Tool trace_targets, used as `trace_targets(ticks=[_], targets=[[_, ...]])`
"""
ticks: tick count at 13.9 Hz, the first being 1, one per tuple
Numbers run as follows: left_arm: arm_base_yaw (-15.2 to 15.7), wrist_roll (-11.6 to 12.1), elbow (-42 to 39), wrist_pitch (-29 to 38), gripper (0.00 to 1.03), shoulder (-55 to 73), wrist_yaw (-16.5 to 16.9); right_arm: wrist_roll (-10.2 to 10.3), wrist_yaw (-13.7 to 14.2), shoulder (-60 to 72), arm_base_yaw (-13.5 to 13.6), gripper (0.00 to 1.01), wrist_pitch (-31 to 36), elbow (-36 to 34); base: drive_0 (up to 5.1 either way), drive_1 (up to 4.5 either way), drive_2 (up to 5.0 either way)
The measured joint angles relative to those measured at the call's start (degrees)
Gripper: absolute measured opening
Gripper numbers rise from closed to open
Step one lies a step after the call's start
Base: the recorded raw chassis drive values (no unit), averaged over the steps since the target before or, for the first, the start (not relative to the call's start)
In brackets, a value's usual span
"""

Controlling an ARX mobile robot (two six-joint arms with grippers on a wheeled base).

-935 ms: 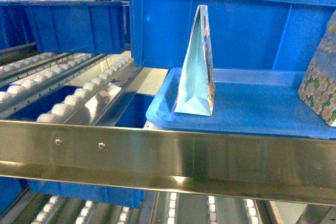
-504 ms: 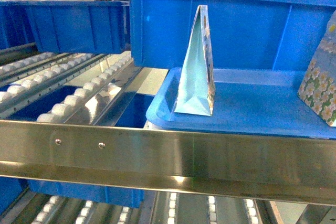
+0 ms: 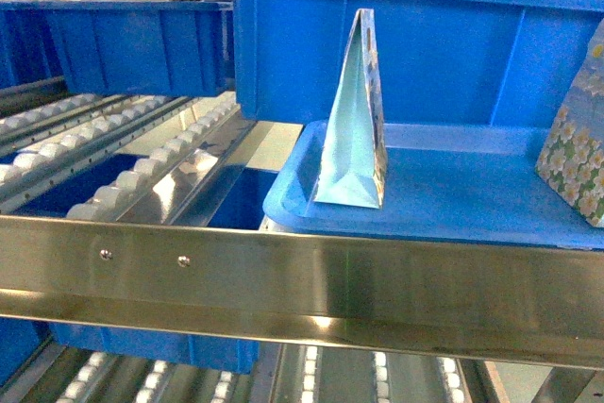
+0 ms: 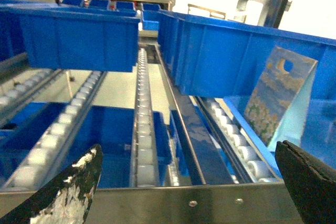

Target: Move flower gift bag to table near conveyor

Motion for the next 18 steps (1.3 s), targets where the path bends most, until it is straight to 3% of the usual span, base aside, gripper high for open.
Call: trace_targets(ticks=[1, 4, 7, 8, 9, 10, 14, 16, 18], targets=[[0.07, -3.98, 3.06, -0.17, 0.98, 4.76, 2.32, -0.02, 0.61, 6.49, 2.29, 0.98, 0.48, 2.78, 0.0, 0.00, 0.0], [-2.58, -14.12, 14.12, -2.08, 0.98, 17.33, 7.82, 0.02, -1.25, 24.00, 2.64, 0.98, 5.07, 11.37, 0.0, 0.00, 0.0], [-2.49, -15.56, 14.19, -2.32, 0.98, 17.09, 7.85, 0.04, -1.25, 24.85, 2.62, 0.98, 4.85, 11.50, 0.0, 0.00, 0.0], [-2.49, -15.56, 14.19, -2.34, 0.98, 17.09, 7.85, -0.31, -1.27, 25.75, 2.08, 0.98, 7.21, 11.41, 0.0, 0.00, 0.0], [-2.49, -15.56, 14.19, -2.25, 0.98, 17.07, 7.85, -1.01, -2.43, 29.20, -0.61, 0.98, 10.67, 11.76, 0.0, 0.00, 0.0], [-2.49, -15.56, 14.19, -2.34, 0.98, 17.07, 7.85, -1.27, -2.56, 32.13, -1.66, 0.98, 12.24, 12.11, 0.0, 0.00, 0.0], [-2.51, -15.58, 14.19, -2.32, 0.98, 17.07, 7.87, -1.68, -4.24, 36.00, -2.80, 0.98, 16.13, 15.19, 0.0, 0.00, 0.0], [-2.49, -15.58, 14.19, -2.34, 0.98, 17.07, 7.85, -1.70, -5.07, 40.11, -3.04, 0.98, 13.90, 17.97, 0.0, 0.00, 0.0], [-2.51, -15.58, 14.19, -2.32, 0.98, 17.07, 7.85, -2.78, -2.58, 43.63, -1.40, 0.98, 9.99, 21.62, 0.0, 0.00, 0.0]])
